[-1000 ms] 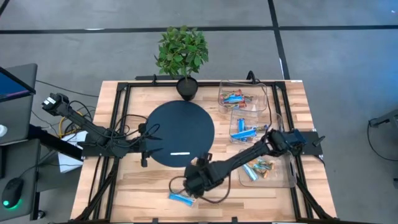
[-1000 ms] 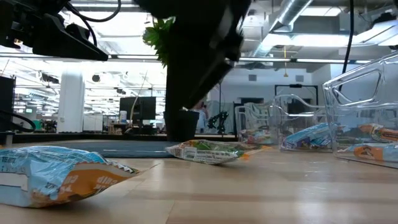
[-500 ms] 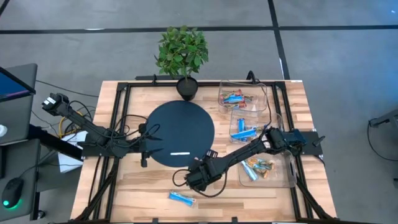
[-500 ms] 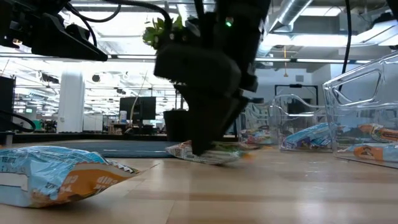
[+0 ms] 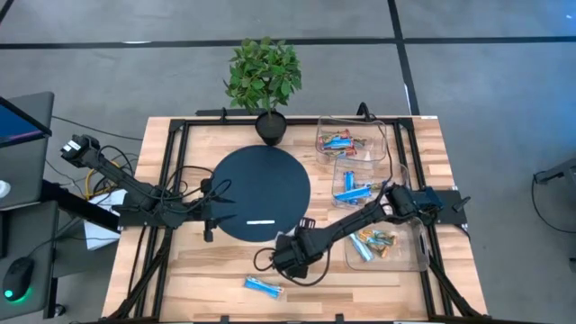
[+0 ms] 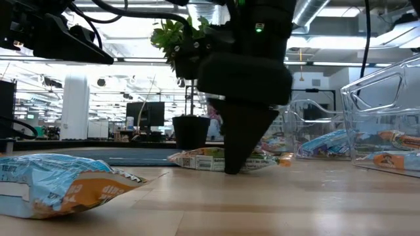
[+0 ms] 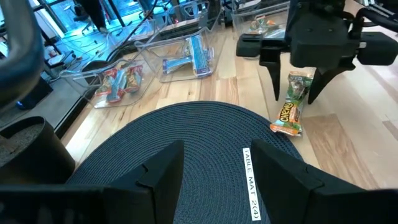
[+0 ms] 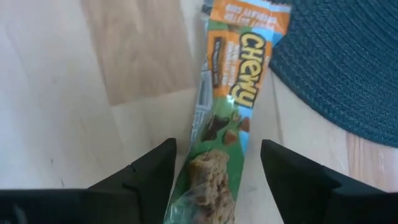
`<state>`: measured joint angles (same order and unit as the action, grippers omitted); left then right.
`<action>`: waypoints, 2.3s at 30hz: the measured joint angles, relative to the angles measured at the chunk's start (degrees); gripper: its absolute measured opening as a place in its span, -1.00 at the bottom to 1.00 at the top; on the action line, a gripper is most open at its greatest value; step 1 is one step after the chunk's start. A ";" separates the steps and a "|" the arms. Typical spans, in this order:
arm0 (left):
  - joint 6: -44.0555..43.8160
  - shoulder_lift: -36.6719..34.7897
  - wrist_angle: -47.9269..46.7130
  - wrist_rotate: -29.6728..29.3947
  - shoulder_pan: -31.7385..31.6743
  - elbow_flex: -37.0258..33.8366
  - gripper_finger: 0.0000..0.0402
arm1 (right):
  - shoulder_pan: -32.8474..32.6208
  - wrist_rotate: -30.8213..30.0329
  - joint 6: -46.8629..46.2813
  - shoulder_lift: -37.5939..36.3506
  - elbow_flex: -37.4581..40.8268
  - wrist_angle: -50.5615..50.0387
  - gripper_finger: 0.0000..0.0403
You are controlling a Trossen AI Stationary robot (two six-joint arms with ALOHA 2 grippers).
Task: Pick and place Granola Bars by type
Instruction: Put the yellow granola bar into the bottom transparent bin
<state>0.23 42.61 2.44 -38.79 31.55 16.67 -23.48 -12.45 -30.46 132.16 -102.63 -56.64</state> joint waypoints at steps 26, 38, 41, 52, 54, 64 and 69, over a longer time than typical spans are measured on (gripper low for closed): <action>0.04 0.00 0.00 0.00 0.00 0.00 -0.09 | -2.89 -5.67 8.65 -0.42 -1.10 -4.70 -0.78; 0.04 -0.01 0.02 0.00 0.01 0.00 -0.09 | -7.67 -13.14 2.67 -1.03 -14.30 -24.17 -0.79; 0.04 0.00 0.02 0.00 0.01 0.00 -0.09 | -8.95 -12.93 -3.59 -1.03 -16.63 -32.35 -0.79; 1.19 0.00 0.52 0.00 -0.02 0.00 -0.09 | -15.43 -8.52 -15.01 -4.90 -16.07 -33.48 -0.79; 1.78 0.00 0.77 0.00 -0.02 -0.02 -0.09 | -16.54 -8.65 -16.55 -5.68 -16.22 -33.37 -0.79; 3.45 0.00 1.49 -0.04 -0.04 -0.02 -0.09 | -20.42 -16.10 -16.60 -9.29 -15.39 -33.09 -0.83; 3.44 0.00 1.53 -0.02 -0.03 -0.01 -0.09 | -20.59 -18.82 -17.95 -15.02 -10.48 -33.23 -0.86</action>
<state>3.67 42.61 3.97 -38.81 31.52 16.66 -44.07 -31.27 -48.41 117.14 -113.11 -89.88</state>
